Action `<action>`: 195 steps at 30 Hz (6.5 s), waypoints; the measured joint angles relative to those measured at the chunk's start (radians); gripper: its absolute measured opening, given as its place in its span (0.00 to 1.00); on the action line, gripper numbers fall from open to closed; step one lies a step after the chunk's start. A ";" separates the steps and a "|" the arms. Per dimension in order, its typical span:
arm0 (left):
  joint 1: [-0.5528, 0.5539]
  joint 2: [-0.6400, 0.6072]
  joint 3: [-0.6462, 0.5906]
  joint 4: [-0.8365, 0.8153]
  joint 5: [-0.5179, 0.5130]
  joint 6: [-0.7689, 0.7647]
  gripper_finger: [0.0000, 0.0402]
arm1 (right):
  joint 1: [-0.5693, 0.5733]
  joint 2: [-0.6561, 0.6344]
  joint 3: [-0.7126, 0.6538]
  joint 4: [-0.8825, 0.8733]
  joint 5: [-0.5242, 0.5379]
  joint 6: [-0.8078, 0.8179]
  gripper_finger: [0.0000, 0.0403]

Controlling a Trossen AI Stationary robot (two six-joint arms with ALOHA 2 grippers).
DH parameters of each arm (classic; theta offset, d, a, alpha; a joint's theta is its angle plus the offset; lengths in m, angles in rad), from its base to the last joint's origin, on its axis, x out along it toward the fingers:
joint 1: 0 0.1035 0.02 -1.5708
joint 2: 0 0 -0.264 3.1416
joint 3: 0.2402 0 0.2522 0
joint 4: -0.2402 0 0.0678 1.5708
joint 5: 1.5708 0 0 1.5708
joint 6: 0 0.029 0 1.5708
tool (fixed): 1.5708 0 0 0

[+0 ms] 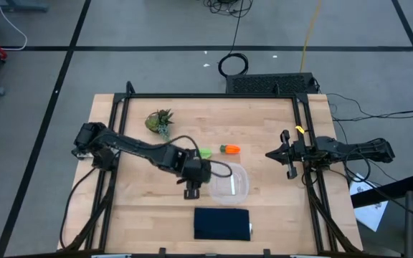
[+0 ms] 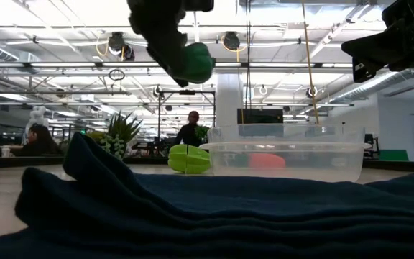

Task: Pick and placing Produce into tupperware
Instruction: Put the green bell pepper into the transparent bin, then put the orange carrot into the transparent bin

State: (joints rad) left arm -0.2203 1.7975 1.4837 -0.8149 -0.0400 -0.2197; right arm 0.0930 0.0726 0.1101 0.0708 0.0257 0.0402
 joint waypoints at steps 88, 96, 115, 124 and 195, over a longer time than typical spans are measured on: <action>0.122 0.472 0.287 0.110 0.073 0.409 0.40 | 0.000 0.076 0.000 0.016 0.007 0.000 0.00; 0.122 0.472 0.287 0.112 0.073 0.393 0.48 | 0.000 0.077 0.000 0.016 0.007 0.000 0.00; 0.112 0.386 0.285 0.090 0.067 0.455 0.62 | 0.000 0.077 0.000 0.016 0.007 0.000 0.00; 0.114 0.205 0.286 -0.002 0.038 0.423 0.30 | 0.000 0.079 0.000 0.012 0.006 0.000 0.00; 0.249 -1.327 -1.467 1.265 0.125 0.325 0.00 | -0.037 0.112 0.000 0.164 0.024 0.021 0.00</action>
State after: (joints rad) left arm 0.0283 0.4709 0.0172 0.4503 0.0847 0.1048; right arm 0.0557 0.1849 0.1104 0.2344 0.0501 0.0612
